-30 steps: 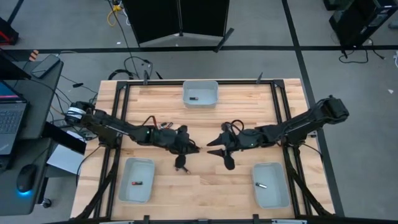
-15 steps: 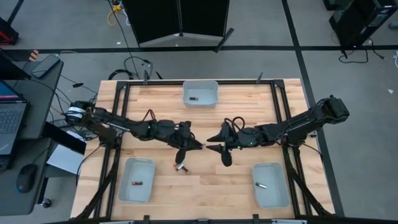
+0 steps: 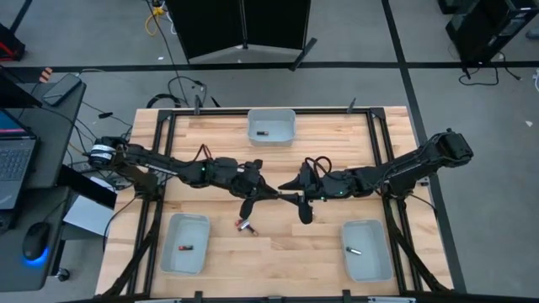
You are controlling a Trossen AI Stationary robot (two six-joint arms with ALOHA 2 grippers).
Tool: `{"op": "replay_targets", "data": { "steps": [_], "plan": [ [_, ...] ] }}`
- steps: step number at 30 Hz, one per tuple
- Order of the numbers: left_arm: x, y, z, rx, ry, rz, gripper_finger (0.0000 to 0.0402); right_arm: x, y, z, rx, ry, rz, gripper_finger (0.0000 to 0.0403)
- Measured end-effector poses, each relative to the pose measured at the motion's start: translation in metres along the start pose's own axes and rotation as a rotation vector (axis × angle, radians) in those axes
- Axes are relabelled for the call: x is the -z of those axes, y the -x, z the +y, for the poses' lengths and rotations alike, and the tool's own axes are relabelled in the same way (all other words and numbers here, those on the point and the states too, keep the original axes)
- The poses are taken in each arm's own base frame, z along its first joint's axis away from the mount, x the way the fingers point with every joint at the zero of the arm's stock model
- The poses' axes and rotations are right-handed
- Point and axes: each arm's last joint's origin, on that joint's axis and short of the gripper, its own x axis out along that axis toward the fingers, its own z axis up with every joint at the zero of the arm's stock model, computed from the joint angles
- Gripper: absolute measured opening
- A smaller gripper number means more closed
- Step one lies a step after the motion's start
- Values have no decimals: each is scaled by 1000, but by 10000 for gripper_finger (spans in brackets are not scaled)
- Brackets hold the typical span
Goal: Sort batteries
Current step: Put the silver battery into the bottom right gray bin
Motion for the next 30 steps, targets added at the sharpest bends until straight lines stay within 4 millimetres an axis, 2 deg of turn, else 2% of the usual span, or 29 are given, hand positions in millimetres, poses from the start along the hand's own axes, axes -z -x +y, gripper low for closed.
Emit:
{"op": "replay_targets", "data": {
  "steps": [10, 20, 27, 30],
  "plan": [
    [-2, 0, 0, -12, 2, -26, 43, -1, 0, 0, -5, 51, -20, 59],
    [-2, 0, 0, -29, -3, -27, 44, -2, 0, 0, -5, 73, -22, 58],
    [-3, 0, 1, -37, -4, -38, 117, -6, 3, 1, -12, 87, -42, 58],
    [-4, 0, 1, -36, -10, -51, 136, -11, 10, 3, -20, 94, -55, 58]
  ]
}}
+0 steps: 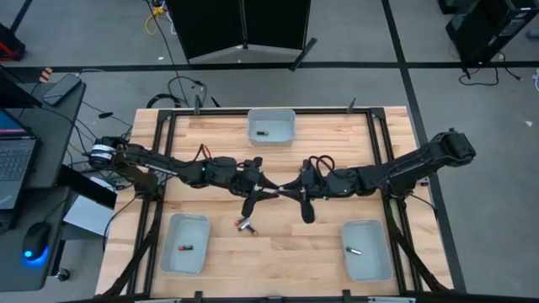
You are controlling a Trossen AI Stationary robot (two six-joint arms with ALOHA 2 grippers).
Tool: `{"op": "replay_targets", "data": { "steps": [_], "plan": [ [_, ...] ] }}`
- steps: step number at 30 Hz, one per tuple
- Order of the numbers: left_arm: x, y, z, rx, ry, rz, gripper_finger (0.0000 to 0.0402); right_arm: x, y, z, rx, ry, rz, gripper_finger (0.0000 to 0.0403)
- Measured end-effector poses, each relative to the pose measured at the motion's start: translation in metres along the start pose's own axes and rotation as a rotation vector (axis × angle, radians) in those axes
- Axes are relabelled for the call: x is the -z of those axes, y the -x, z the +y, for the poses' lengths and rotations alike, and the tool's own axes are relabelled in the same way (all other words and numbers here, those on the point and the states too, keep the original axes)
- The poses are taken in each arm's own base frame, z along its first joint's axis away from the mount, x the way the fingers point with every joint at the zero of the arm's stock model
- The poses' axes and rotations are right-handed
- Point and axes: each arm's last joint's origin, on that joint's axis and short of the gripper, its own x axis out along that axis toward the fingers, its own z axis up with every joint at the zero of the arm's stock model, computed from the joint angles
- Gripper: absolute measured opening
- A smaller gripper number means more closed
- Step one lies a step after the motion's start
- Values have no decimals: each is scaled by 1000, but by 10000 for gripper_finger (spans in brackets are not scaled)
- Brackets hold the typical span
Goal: Sort batteries
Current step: Put the silver battery into the bottom right gray bin
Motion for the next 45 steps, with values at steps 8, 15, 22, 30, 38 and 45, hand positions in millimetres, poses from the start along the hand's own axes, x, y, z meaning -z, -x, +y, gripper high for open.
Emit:
{"op": "replay_targets", "data": {
  "steps": [8, 15, 22, 30, 38, 45],
  "plan": [
    [0, 0, 1, -31, -59, -5, 147, -15, 32, 11, 15, 51, -10, 58],
    [0, 0, 1, -42, -111, -5, 148, -2, 73, 38, 80, 78, 100, 58],
    [0, 0, 2, -77, -157, -3, 148, 26, 106, 59, 49, -83, 314, 58],
    [-1, 1, 4, -121, -163, -11, 148, 43, 135, 77, 106, -352, 782, 58],
    [-9, 6, 11, -144, -159, -43, 148, 69, 134, 83, 240, -415, 1269, 58],
    [-11, 7, 15, -157, -153, -62, 148, 91, 111, 83, 253, -326, 1403, 58]
  ]
}}
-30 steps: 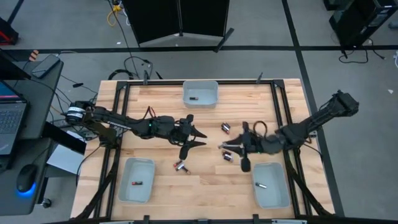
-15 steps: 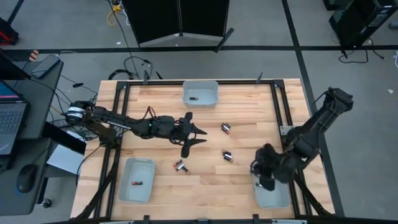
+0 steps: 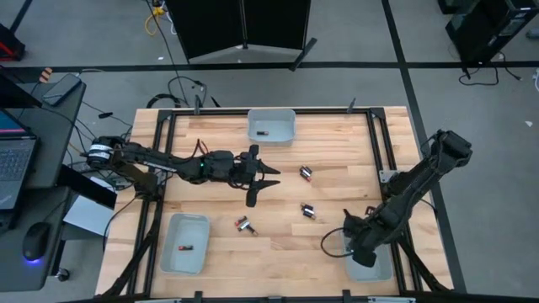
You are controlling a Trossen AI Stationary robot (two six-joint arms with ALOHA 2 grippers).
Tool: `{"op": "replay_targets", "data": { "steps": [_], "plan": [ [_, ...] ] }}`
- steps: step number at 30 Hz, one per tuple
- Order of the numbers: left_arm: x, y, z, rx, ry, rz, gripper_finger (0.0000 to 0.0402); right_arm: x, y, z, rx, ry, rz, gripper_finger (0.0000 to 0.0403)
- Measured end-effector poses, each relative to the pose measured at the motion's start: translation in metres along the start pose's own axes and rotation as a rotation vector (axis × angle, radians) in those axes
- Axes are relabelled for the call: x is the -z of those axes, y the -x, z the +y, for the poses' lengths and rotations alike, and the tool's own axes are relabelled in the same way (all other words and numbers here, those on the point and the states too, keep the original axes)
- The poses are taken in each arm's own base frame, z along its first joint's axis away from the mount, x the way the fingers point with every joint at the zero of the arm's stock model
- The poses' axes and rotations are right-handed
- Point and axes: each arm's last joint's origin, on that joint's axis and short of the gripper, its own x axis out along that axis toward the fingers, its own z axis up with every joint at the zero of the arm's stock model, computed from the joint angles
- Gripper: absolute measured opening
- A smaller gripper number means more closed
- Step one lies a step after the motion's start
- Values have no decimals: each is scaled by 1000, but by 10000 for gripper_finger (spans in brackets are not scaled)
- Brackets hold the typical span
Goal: Sort batteries
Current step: Put the silver battery into the bottom right gray bin
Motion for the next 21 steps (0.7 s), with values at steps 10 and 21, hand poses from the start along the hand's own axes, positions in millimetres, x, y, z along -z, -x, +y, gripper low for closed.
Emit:
{"op": "replay_targets", "data": {
  "steps": [10, 21],
  "plan": [
    [0, 0, 0, 2, 3, 3, 147, -18, -30, 4, 89, 108, 84, 58],
    [1, 0, 0, 2, 4, 7, 147, -19, -35, 11, 74, 183, 6, 58]
  ]
}}
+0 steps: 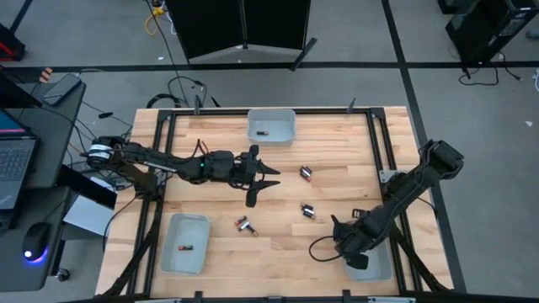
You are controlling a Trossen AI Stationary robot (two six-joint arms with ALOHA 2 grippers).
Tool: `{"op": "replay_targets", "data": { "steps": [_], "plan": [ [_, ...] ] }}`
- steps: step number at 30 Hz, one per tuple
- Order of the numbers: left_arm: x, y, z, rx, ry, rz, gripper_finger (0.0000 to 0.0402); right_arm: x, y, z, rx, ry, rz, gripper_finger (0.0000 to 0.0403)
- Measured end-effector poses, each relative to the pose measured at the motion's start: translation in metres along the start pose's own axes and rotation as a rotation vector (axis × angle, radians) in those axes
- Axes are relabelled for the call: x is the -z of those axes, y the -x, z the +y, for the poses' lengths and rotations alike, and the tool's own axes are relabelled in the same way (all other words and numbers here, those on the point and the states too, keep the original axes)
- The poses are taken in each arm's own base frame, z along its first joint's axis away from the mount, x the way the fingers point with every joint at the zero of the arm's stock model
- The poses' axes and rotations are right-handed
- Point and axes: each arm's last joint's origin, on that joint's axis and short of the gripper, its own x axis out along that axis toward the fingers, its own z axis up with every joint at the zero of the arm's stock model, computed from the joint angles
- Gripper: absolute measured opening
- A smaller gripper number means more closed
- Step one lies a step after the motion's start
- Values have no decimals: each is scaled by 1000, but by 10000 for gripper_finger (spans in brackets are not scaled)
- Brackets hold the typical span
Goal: Sort batteries
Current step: Put the silver battery into the bottom right gray bin
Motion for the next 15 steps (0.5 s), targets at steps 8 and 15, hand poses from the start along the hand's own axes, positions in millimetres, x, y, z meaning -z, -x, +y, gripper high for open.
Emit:
{"op": "replay_targets", "data": {
  "steps": [8, 15],
  "plan": [
    [0, 0, 0, 0, 17, 1, 147, 7, -9, 0, 7, 30, 6, 58],
    [0, 0, 0, 0, 20, 0, 148, 10, -16, 0, -1, 50, -3, 58]
  ]
}}
